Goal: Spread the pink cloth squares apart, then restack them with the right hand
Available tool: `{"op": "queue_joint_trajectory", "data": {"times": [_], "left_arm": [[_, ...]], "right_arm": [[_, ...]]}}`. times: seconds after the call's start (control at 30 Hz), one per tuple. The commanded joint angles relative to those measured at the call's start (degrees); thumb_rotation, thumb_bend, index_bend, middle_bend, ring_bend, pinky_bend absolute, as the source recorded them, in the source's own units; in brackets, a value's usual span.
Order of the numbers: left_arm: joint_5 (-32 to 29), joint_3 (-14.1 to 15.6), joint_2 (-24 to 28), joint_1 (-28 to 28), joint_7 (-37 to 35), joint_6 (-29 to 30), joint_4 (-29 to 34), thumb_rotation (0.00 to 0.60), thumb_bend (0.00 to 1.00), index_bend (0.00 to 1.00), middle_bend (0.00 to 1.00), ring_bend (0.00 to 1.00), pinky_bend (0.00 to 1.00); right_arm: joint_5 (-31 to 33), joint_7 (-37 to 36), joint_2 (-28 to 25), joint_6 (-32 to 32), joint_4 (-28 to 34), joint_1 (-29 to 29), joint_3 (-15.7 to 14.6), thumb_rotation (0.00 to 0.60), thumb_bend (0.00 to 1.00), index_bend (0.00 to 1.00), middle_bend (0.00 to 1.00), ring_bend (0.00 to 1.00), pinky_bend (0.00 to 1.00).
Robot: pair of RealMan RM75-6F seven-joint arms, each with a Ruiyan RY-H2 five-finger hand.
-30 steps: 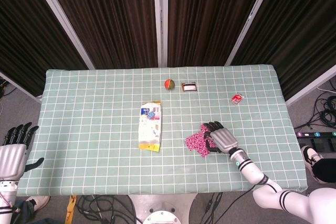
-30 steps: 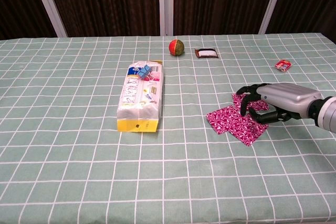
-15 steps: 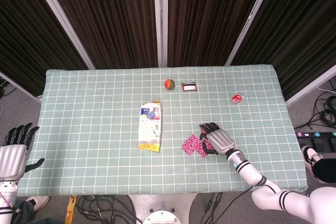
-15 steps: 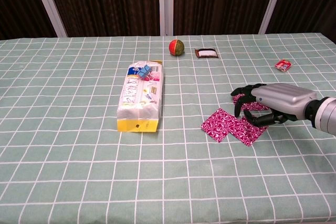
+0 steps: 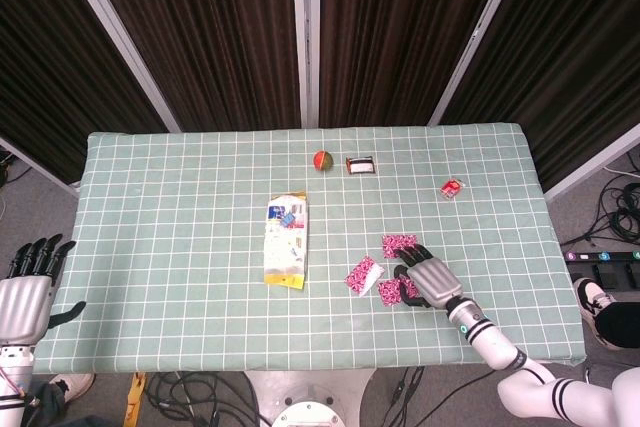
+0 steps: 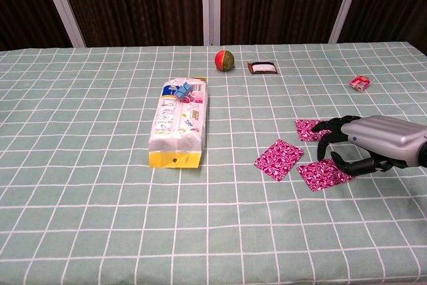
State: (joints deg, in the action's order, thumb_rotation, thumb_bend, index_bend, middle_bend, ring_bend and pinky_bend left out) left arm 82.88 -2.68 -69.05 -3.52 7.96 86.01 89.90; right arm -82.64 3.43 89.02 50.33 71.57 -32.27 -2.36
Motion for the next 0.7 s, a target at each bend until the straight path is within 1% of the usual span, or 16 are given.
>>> {"op": "queue_joint_trajectory", "data": {"times": [0.03, 0.07, 0.13, 0.2, 0.27, 0.33, 0.37, 0.43, 0.53, 0.63, 0.7], "left_arm": [[0.05, -0.04, -0.01, -0.01, -0.05, 0.03, -0.01, 0.6, 0.02, 0.2, 0.19, 0.1, 0.12], [0.09, -0.04, -0.01, -0.03, -0.07, 0.01, -0.01, 0.6, 0.02, 0.19, 0.19, 0.1, 0.12], [0.26, -0.02, 0.01, -0.06, -0.11, 0.04, 0.0, 0.6, 0.02, 0.2, 0.19, 0.1, 0.12], [0.28, 0.0, 0.02, 0.0, -0.21, 0.12, 0.02, 0.6, 0.02, 0.2, 0.19, 0.1, 0.12], [0.19, 0.01, 0.01, 0.1, -0.34, 0.16, 0.01, 0.6, 0.02, 0.19, 0.19, 0.1, 0.12], [0.2, 0.06, 0.01, 0.15, -0.4, 0.18, 0.0, 0.6, 0.02, 0.19, 0.19, 0.1, 0.12], [0.22, 0.08, -0.02, 0.19, -0.43, 0.21, 0.0, 0.6, 0.02, 0.19, 0.19, 0.1, 0.12], [0.2, 0.19, -0.1, 0.34, -0.44, 0.28, -0.04, 0.6, 0.02, 0.19, 0.19, 0.1, 0.12], [-0.03, 0.26, -0.16, 0.48, -0.45, 0.19, -0.06, 0.6, 0.02, 0.2, 0.19, 0.1, 0.12], [-0.11, 0.31, -0.12, 0.5, -0.52, 0.02, -0.03, 0.6, 0.02, 0.2, 0.19, 0.1, 0.12], [-0.12, 0.31, -0.03, 0.49, -0.77, -0.06, 0.04, 0.6, 0.02, 0.2, 0.19, 0.1, 0.12]], "right_arm": [[-1.02, -1.07, -0.48, 2.69, 0.5, 0.83, 0.41, 0.179, 0.59, 0.34, 0.05, 0.0, 0.0], [-0.87, -1.64, -0.43, 3.2, 0.33, 0.89, 0.91, 0.189, 0.56, 0.34, 0.05, 0.0, 0.0], [0.02, -2.25, -0.21, 4.13, -0.33, 0.8, 2.55, 0.235, 0.47, 0.34, 0.05, 0.0, 0.0], [1.45, -2.03, 0.15, 4.23, -1.05, 0.49, 4.17, 0.307, 0.32, 0.34, 0.06, 0.0, 0.0], [3.69, -1.84, 0.79, 3.43, -1.92, -0.27, 6.29, 0.352, 0.23, 0.34, 0.06, 0.0, 0.0], [6.04, -1.15, 1.78, 1.76, -3.49, -1.46, 8.18, 0.401, 0.16, 0.36, 0.07, 0.0, 0.0], [6.96, -0.68, 2.31, 1.0, -4.28, -2.01, 8.84, 0.414, 0.15, 0.36, 0.07, 0.0, 0.0], [8.77, 0.58, 3.73, -0.88, -6.28, -3.25, 9.87, 0.461, 0.14, 0.37, 0.07, 0.0, 0.0], [10.9, 2.47, 6.05, -3.17, -9.38, -4.74, 10.71, 0.495, 0.15, 0.38, 0.08, 0.0, 0.0], [12.87, 3.67, 8.31, -4.96, -12.04, -5.66, 11.23, 0.505, 0.15, 0.38, 0.08, 0.0, 0.0], [13.73, 4.23, 9.38, -5.73, -13.25, -5.97, 11.32, 0.499, 0.15, 0.38, 0.08, 0.0, 0.0]]}}
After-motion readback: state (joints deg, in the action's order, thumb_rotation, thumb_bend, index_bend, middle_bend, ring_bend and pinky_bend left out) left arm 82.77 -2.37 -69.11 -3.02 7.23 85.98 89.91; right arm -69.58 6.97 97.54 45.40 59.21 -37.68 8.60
